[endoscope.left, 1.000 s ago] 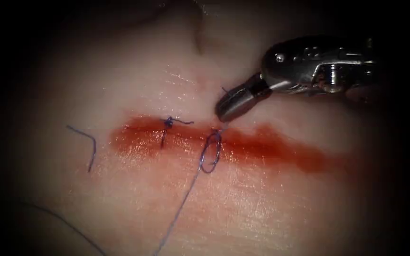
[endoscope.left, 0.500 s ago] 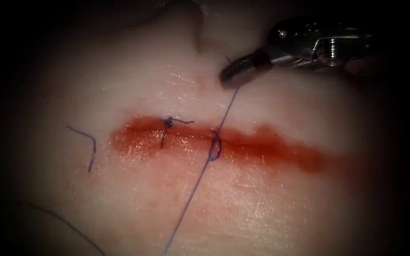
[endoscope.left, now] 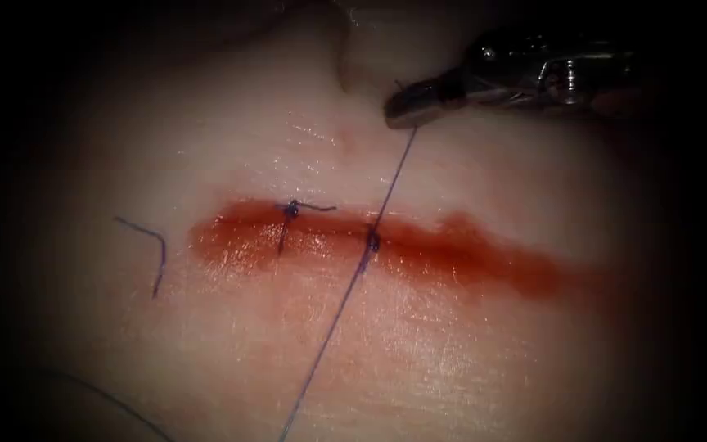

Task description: Wound Closure

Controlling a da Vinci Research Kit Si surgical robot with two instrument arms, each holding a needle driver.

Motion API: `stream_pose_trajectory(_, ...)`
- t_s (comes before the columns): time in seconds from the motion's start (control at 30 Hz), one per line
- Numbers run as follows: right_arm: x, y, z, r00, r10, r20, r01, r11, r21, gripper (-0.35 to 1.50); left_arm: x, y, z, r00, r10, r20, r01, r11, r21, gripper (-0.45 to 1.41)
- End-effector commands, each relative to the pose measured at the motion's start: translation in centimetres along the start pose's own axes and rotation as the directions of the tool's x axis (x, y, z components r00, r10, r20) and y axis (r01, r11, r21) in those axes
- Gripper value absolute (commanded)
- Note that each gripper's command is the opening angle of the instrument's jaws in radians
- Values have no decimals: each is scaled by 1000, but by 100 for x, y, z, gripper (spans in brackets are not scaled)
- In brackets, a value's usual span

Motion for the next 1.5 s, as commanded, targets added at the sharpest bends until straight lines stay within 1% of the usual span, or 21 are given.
stream_pose_trajectory(0.03,-2,-4,11,1000,0,0,0,1000,-4,-35,-2,16,4,1000,-6,-2,6,1000,-4,-45)
stream_pose_trajectory(0.07,-2,-8,12,1000,-5,1,5,1000,-2,-35,-2,24,2,1000,-13,-2,13,1000,-4,-45)
stream_pose_trajectory(0.23,-3,-10,14,1000,-4,2,4,1000,-3,-35,1,36,3,1000,-14,-1,14,1000,-2,-45)
stream_pose_trajectory(0.4,-4,-5,10,1000,0,-4,0,1000,-3,-35,6,46,4,1000,-16,-3,16,1000,-6,-45)
stream_pose_trajectory(0.53,-4,-2,8,1000,8,-2,-8,1000,-24,-35,5,51,3,1000,-19,-4,19,1000,-7,-45)
stream_pose_trajectory(0.83,-5,-2,8,1000,0,2,0,996,-93,-35,3,51,1,1000,-18,-5,18,1000,-8,-45)
stream_pose_trajectory(1.0,-4,-6,9,1000,4,5,-3,991,-135,-35,-5,51,-1,1000,-24,-6,24,1000,-12,-45)
stream_pose_trajectory(1.13,-4,-7,8,1000,0,2,0,990,-144,-35,-9,49,-4,1000,-23,-3,23,1000,-4,-45)
stream_pose_trajectory(1.3,-5,-11,9,1000,-2,-7,1,993,-119,-35,-4,45,-6,1000,-28,-2,28,1000,-4,-45)
stream_pose_trajectory(1.33,-4,-13,9,1000,-1,-13,0,993,-120,-35,0,42,-6,999,-32,-1,32,999,-2,-45)
stream_pose_trajectory(1.43,0,-19,7,997,15,-79,-24,993,-116,-35,14,26,-8,998,-55,5,55,998,8,-45)
stream_pose_trajectory(1.5,2,-27,5,992,33,-123,-47,992,-114,-35,27,12,-11,999,-48,7,47,999,17,-45)
